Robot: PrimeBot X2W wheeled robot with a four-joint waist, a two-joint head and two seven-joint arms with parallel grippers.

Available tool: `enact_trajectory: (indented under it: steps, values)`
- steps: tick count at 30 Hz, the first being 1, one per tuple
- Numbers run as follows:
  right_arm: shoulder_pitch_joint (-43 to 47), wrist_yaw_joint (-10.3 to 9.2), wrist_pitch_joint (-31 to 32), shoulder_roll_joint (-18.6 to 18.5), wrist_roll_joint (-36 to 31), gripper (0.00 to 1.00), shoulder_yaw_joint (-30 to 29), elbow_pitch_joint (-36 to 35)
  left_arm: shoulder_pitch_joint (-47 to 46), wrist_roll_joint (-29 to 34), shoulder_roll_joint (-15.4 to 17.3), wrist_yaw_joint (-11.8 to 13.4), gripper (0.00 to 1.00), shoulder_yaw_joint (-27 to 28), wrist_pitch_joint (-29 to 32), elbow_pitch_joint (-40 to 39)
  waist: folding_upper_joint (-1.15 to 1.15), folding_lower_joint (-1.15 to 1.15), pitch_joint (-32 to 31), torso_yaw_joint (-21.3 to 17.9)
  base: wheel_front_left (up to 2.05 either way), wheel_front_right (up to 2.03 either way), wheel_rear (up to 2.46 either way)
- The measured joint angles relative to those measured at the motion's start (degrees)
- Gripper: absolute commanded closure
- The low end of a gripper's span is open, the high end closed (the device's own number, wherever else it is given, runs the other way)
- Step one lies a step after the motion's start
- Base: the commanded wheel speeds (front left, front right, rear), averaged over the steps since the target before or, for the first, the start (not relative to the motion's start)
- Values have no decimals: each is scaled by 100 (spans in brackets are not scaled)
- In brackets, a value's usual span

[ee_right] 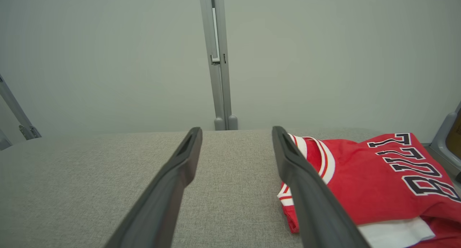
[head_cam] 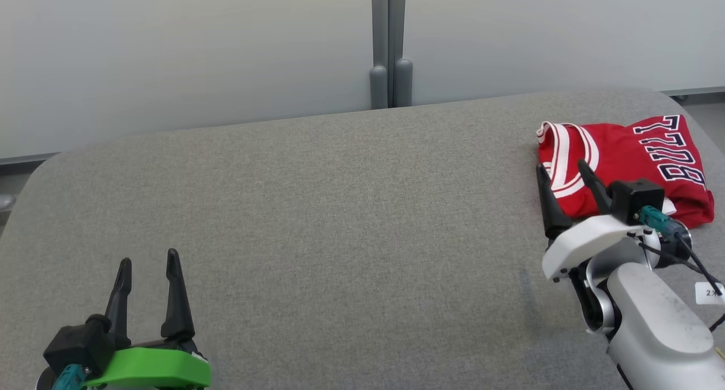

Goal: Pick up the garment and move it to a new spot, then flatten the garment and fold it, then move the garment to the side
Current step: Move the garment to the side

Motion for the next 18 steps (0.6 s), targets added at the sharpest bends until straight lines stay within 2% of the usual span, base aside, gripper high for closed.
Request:
enact_trajectory:
  steps: [11, 18]
  values:
    - [1015, -78, 0, 271, -155, 0, -174, -634, 261, 1, -31, 23, 0, -13, -9, 108, 0, 0, -31, 6, 0, 0, 0]
    - [1282, -84, 0, 301, -357, 0, -252, -887, 326, 0, -36, 23, 0, -145, 37, 215, 0, 0, -35, -24, 0, 0, 0]
